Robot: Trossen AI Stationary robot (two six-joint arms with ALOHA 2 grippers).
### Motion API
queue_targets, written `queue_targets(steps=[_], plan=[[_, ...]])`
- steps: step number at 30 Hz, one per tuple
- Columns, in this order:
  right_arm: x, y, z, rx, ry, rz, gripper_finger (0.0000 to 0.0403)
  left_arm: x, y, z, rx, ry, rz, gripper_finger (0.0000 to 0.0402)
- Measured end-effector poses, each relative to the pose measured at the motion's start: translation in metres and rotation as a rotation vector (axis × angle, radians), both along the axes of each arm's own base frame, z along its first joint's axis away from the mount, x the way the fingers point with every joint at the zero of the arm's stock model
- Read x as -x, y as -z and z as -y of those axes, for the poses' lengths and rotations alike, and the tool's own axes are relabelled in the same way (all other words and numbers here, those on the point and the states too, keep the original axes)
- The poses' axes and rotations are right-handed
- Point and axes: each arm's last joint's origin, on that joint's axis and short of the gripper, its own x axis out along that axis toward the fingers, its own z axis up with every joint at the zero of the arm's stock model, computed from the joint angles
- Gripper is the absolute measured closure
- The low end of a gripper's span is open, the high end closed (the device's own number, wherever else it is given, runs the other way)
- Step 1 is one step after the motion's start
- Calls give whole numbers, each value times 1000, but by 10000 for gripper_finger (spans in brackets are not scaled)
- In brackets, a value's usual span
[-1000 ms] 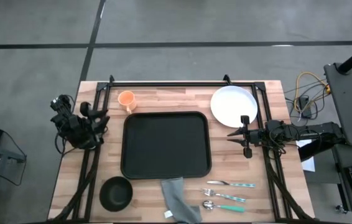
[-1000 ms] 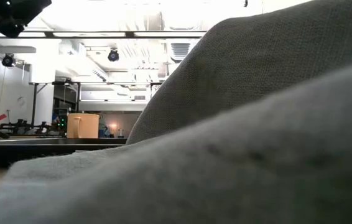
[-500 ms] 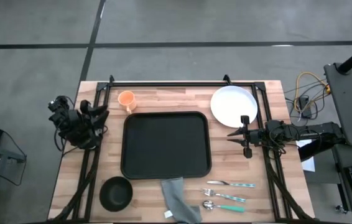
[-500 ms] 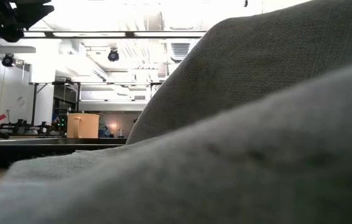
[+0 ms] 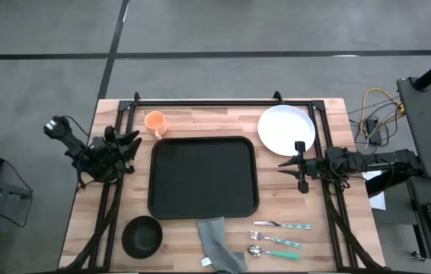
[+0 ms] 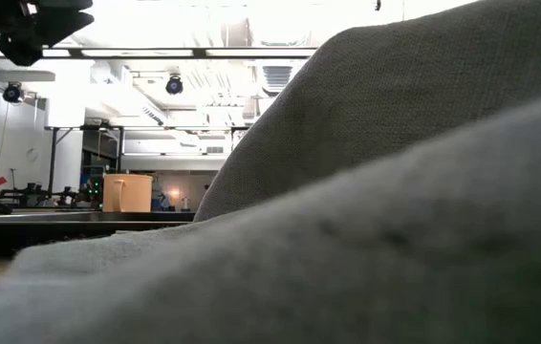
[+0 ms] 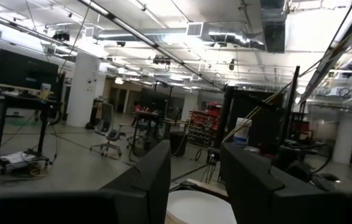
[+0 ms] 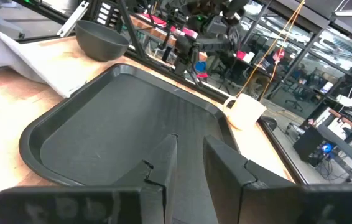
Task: Set up tray
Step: Put the orange mug on the black tray
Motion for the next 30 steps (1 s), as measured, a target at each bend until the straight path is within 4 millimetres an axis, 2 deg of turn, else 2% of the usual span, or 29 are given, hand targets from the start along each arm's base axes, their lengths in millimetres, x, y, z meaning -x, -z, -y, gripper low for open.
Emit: queue_targets(steps=[4, 7, 10, 14, 23, 30], plan=[[0, 0, 0, 0, 0, 0, 335, -16, -5, 6, 19, -51, -42, 281], [0, 0, 0, 0, 0, -1, 335, -27, -9, 7, 84, -151, -83, 281], [0, 0, 0, 0, 0, -1, 335, -33, -14, 8, 91, -231, -138, 281], [0, 0, 0, 0, 0, 0, 335, -34, -21, 9, 78, -246, -153, 281], [0, 0, 0, 0, 0, 0, 335, -32, -10, 3, 105, -284, -148, 281], [0, 0, 0, 0, -1, 0, 335, -42, -2, 1, 104, -331, -164, 281]])
